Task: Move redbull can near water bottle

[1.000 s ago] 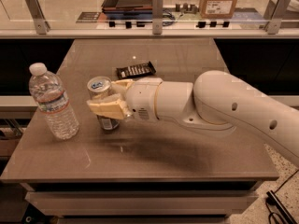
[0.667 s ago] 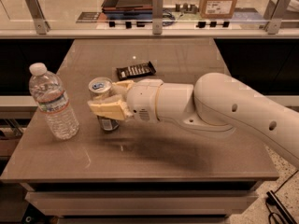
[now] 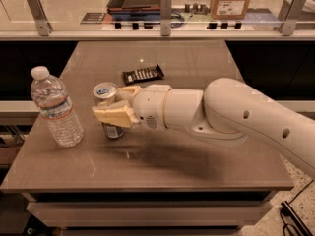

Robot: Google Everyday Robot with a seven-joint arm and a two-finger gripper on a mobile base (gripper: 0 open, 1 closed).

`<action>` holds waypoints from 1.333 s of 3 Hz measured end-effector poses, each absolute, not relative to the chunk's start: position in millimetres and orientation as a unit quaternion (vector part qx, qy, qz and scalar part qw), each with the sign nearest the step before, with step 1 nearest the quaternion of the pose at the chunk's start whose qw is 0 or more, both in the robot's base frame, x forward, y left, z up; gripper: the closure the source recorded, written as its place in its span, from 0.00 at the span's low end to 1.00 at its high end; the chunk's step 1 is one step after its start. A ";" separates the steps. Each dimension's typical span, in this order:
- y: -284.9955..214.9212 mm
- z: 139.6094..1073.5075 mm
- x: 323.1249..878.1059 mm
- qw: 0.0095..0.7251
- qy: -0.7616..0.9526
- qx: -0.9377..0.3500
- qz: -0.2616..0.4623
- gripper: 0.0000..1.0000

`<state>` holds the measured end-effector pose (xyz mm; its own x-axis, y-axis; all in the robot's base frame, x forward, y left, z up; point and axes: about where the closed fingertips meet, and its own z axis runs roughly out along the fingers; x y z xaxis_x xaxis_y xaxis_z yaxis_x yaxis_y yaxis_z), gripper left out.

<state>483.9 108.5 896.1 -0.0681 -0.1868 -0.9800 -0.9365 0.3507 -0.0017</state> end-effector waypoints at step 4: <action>114.5 898.6 480.4 0.519 0.633 -0.447 0.360 0.00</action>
Offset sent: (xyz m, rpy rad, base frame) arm -0.0009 0.0017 0.0006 -0.0011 -0.0015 0.0030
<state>480.4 114.5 898.6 -0.0604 -0.1919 -0.9795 -0.9402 0.3406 -0.0087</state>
